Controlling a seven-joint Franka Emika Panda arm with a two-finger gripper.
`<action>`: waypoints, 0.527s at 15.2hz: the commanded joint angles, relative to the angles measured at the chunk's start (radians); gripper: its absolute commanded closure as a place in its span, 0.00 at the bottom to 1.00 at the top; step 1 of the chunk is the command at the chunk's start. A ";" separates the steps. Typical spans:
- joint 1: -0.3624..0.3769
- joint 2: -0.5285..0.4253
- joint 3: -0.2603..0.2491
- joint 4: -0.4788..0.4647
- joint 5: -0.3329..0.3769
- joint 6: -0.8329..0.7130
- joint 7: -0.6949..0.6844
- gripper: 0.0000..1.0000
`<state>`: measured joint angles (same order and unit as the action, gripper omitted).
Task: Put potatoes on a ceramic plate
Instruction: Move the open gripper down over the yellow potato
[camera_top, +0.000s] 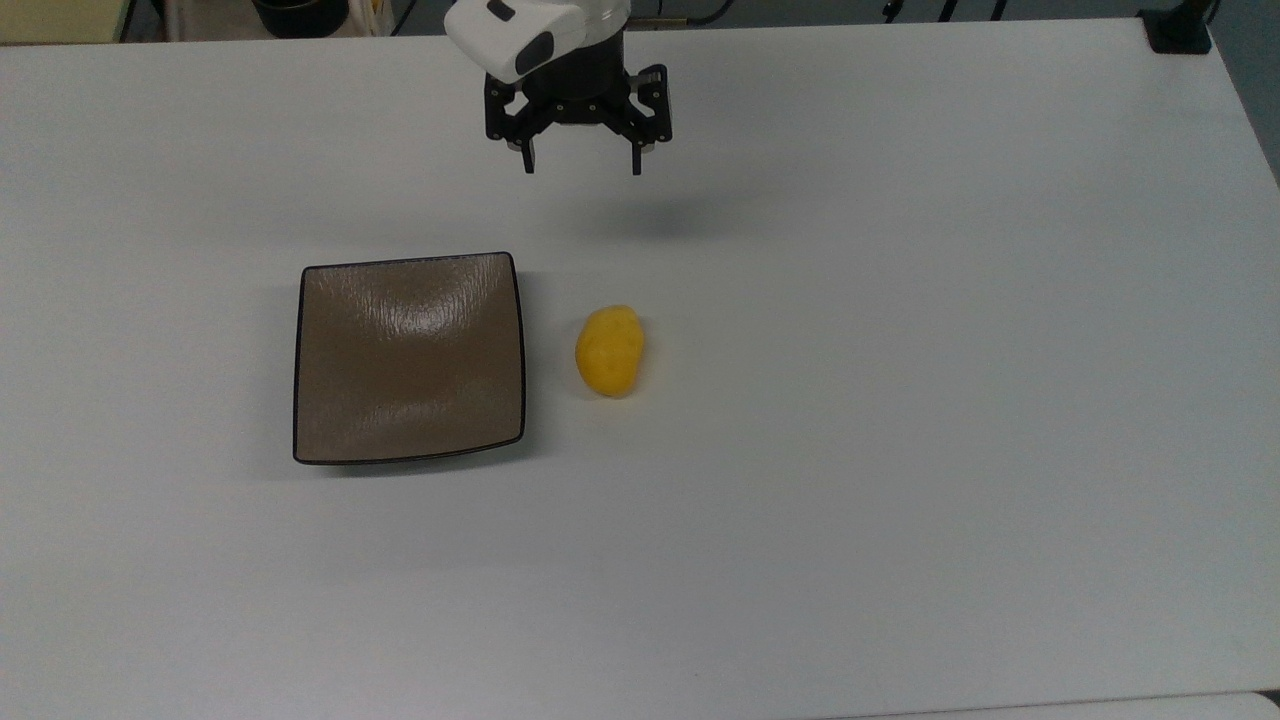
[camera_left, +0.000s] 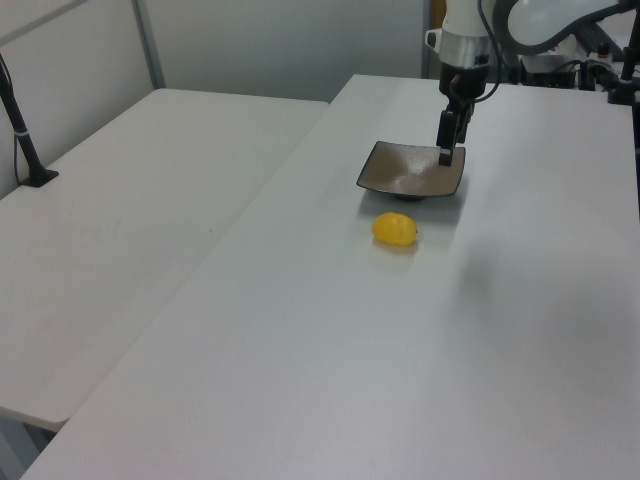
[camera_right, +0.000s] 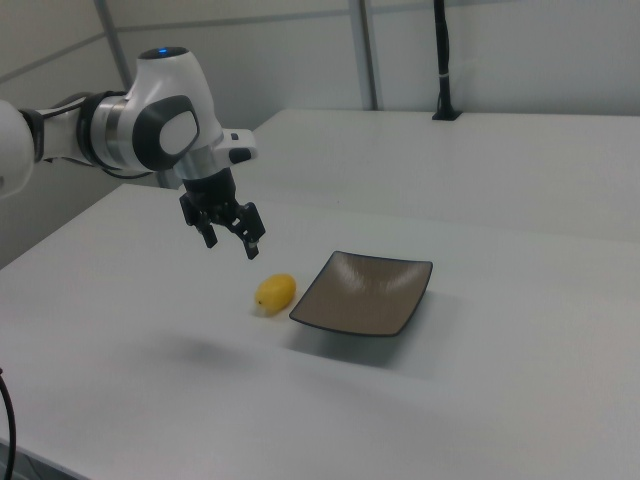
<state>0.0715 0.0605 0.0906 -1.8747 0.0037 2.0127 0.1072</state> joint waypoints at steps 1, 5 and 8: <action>0.011 0.045 0.004 -0.005 0.051 0.084 0.066 0.00; 0.024 0.124 0.015 0.005 0.050 0.250 0.268 0.00; 0.022 0.174 0.028 0.020 0.036 0.291 0.322 0.00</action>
<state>0.0902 0.1943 0.1096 -1.8738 0.0409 2.2619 0.3592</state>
